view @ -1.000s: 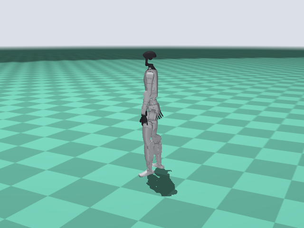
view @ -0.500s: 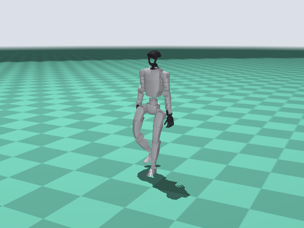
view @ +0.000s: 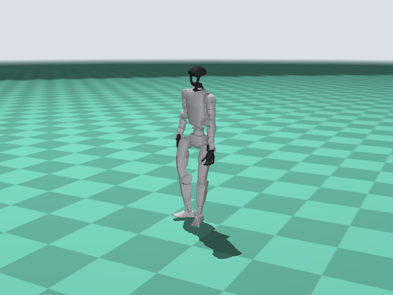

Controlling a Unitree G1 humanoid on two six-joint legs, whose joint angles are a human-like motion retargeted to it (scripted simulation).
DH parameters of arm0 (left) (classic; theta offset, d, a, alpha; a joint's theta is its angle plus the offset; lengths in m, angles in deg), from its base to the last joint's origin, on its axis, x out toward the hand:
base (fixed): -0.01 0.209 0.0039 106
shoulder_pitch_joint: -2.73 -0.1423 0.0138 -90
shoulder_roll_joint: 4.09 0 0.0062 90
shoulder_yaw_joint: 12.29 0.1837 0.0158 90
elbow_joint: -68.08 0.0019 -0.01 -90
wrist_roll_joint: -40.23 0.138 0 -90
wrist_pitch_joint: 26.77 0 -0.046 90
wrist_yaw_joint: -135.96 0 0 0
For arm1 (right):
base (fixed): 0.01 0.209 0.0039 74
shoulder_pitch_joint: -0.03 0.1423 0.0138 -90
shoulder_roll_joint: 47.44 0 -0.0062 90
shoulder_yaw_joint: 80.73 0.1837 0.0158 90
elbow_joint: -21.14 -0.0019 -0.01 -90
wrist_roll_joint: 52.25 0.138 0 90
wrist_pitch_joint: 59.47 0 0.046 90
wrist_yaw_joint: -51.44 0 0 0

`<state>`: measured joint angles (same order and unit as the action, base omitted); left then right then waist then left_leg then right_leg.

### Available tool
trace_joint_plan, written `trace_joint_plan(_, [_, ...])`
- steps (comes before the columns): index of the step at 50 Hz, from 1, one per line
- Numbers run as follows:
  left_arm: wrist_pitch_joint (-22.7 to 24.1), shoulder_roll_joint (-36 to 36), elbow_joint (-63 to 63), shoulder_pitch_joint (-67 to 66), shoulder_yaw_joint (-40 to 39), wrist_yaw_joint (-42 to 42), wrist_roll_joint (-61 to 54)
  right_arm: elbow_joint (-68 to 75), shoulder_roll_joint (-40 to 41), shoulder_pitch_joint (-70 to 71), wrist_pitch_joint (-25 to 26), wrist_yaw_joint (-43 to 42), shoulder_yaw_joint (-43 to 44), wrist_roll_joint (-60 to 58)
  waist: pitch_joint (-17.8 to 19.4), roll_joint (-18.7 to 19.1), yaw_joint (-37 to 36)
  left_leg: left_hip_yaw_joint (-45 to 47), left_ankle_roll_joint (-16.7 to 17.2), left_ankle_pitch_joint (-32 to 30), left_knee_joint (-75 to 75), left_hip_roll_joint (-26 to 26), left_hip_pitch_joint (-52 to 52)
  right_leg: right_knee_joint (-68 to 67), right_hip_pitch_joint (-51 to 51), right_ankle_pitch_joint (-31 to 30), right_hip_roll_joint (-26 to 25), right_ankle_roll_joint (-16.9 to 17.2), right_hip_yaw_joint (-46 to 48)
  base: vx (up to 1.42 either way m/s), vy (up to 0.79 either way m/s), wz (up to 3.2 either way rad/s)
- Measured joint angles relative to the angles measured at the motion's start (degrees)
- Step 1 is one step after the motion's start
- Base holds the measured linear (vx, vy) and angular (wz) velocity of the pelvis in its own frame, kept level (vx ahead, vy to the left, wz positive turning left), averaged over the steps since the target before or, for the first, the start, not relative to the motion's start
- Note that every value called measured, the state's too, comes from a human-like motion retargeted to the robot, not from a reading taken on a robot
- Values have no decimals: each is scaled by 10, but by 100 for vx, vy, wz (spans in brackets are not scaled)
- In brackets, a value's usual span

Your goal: In place motions

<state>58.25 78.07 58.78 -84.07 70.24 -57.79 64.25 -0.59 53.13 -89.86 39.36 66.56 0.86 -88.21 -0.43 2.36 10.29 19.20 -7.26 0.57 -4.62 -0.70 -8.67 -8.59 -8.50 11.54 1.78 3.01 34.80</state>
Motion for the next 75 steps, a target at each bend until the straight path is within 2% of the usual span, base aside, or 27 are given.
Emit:
trace_joint_plan(5, [-3, 15, 16, 0, 28, -11, 48, 2, -20, 14, -6, -12, -3, -40, -13, 21, -18, 181, 24, 30, 39, -39, 45, -19, 17, -40, 27, -27, 143, -62, 62, -342])
trace_joint_plan(8, [-8, 16, 34, -14, 8, 6, 74, 34, -27, 32, 3, -19, 9, -21, -23, 42, -13, 270, 43, 34, 71, -53, 72, -50, 21, -54, 31, -46, 165, -55, 62, -321])
trace_joint_plan(11, [-14, 9, 59, -39, -26, 29, 77, 74, -29, 52, 24, -24, 24, 12, -35, 62, -1, 332, 62, 41, 88, -62, 90, -73, 16, -64, 31, -50, 133, -48, 53, -282])
trace_joint_plan(13, [-17, 4, 79, -56, -47, 36, 69, 92, -30, 58, 33, -30, 32, 32, -46, 62, 12, 364, 73, 52, 83, -59, 97, -49, 23, -62, 28, -11, 117, -44, 41, -235])
trace_joint_plan(15, [-20, 5, 96, -73, -63, 31, 60, 111, -29, 60, 36, -39, 37, 50, -53, 61, 30, 387, 86, 59, 71, -62, 110, -5, 9, -42, -12, -37, 46, -53, 38, -214])
trace_joint_plan(17, [-29, 9, 106, -87, -70, 22, 62, 130, -31, 58, 35, -43, 43, 66, -67, 52, 16, 434, 99, 57, 51, -69, 126, 18, 7, -53, -17, -51, 15, -42, 27, -235])
trace_joint_plan(21, [-45, 4, 101, -110, -79, 37, 44, 163, -39, 52, 44, -36, 63, 86, -71, 10, 22, 439, 62, 19, -44, -94, 146, 35, 3, -61, -8, -63, -77, -38, 20, -154])
trace_joint_plan(25, [-22, -7, 77, -127, -113, 31, -23, 178, -49, 52, 49, -32, 59, 66, -85, -47, -19, 374, -52, 29, -292, -156, 89, 24, -19, -71, 26, -62, -207, -19, 11, -287])
trace_joint_plan(27, [-23, -16, 73, -117, -133, 40, -45, 182, -57, 52, 50, -40, 62, 60, -85, -37, -18, 249, -50, 40, -382, -171, 21, 28, -23, -82, 11, -69, -230, -20, 6, -179])
trace_joint_plan(30, [-31, -28, 75, -84, -135, 58, -81, 184, -67, 53, 54, -59, 75, 69, -65, -26, -1, -4, -15, 52, -407, -79, -54, 33, -15, -96, 4, -73, -236, -25, 9, -105])
trace_joint_plan(33, [-26, -32, 57, -62, -122, 48, -103, 186, -76, 57, 52, -63, 80, 81, -43, -43, -35, -55, 1, 83, -374, -17, -61, 24, -15, -107, 8, -72, -296, -15, 7, -205])
trace_joint_plan(37, [-17, -29, 13, -50, -107, 32, -100, 180, -78, 61, 54, -48, 76, 70, -29, -24, -48, -54, 32, 120, -226, 7, -45, 24, -14, -119, -24, -69, -350, -2, 1, -183])
trace_joint_plan(38, [-15, -27, 5, -50, -104, 34, -98, 178, -76, 61, 54, -49, 75, 67, -27, -12, -45, -36, 47, 114, -174, -3, -34, 27, -11, -122, -39, -70, -358, 9, -2, -140])
trace_joint_plan(40, [-10, -25, -6, -51, -96, 39, -96, 177, -71, 60, 51, -53, 73, 63, -23, 5, -36, 2, 26, 56, -82, -10, -20, 34, 0, -126, -64, -71, -374, 17, -4, -104])
trace_joint_plan(42, [-8, -25, -7, -53, -91, 37, -92, 178, -66, 56, 49, -49, 71, 60, -34, 32, -5, -73, 44, 78, -55, 9, -11, 35, -5, -126, -86, -71, -373, 28, -5, -36])
trace_joint_plan(43, [-9, -26, -4, -53, -95, 31, -87, 175, -63, 52, 51, -44, 68, 58, -41, 43, 12, 6, 61, 74, -54, -35, -6, 31, -14, -127, -94, -70, -374, 23, -7, -50])
trace_joint_plan(47, [-25, -30, 4, -36, -104, 1, -66, 167, -36, 33, 39, -60, 84, 90, -28, 46, 20, 51, 55, 64, -11, -38, 27, 11, -16, -133, -104, -70, -382, 11, -7, -71])
trace_joint_plan(48, [-25, -29, 3, -34, -106, -11, -62, 172, -34, 30, 25, -67, 84, 110, -25, 45, 16, 23, 51, 60, -2, -26, 28, 4, -16, -132, -107, -72, -386, 15, -9, -67])
trace_joint_plan(50, [-15, -27, -2, -40, -109, -34, -58, 183, -29, 21, 5, -80, 78, 136, -36, 48, 15, 79, 60, 56, 12, -38, 35, -9, -27, -125, -114, -73, -388, 21, -13, -38])
trace_joint_plan(55, [-19, -27, 5, -43, -99, -3, -49, 210, -25, -2, 13, -101, 88, 130, -52, 53, 10, 49, 72, 43, -1, -49, 6, -35, -37, -108, -117, -60, -378, 15, -17, 17])
trace_joint_plan(58, [-22, -26, 11, -32, -104, 6, -43, 219, -30, -8, 22, -79, 88, 142, -48, 31, -87, 95, 87, 42, -22, -68, 1, -27, -12, -118, -124, -34, -483, 4, -22, -110])
trace_joint_plan(62, [-16, -20, 13, -23, -89, -5, -43, 220, -36, -17, 36, -34, 105, 156, -40, 26, -103, 4, 95, 25, -48, -67, -39, -17, 12, -115, -138, 5, -615, 7, -28, 198])
trace_joint_plan(63, [-16, -16, 13, -18, -80, -7, -44, 218, -39, -18, 40, -25, 113, 159, -34, 30, -74, -56, 94, 14, -53, -53, -58, -22, 9, -105, -140, 10, -609, 6, -32, 561])
trace_joint_plan(65, [-18, -10, 13, -7, -70, -5, -44, 214, -44, -16, 48, -18, 119, 160, -13, 58, 59, -253, 94, -27, -52, -1, -101, -67, -38, -66, -134, 18, -480, -1, -31, 703])
trace_joint_plan(69, [-18, 5, 2, 10, -69, 8, -40, 202, -64, -12, 50, -28, 109, 133, 17, 30, -23, -287, 118, -51, -38, 37, -107, -38, -6, -57, -98, -51, -367, -2, -33, 229])
trace_joint_plan(72, [-14, 10, 2, 29, -60, 5, -47, 182, -82, -14, 50, -31, 112, 100, 46, 19, -103, -278, 137, -39, -9, 50, -107, -25, 17, -45, -80, -51, -328, 6, -26, 201])
trace_joint_plan(75, [-17, 10, 20, 44, -61, 1, -60, 159, -101, -26, 46, -38, 118, 60, 55, 11, -122, -229, 111, 3, 18, 61, -119, -9, 28, -36, -34, -44, -217, 40, -21, 357])
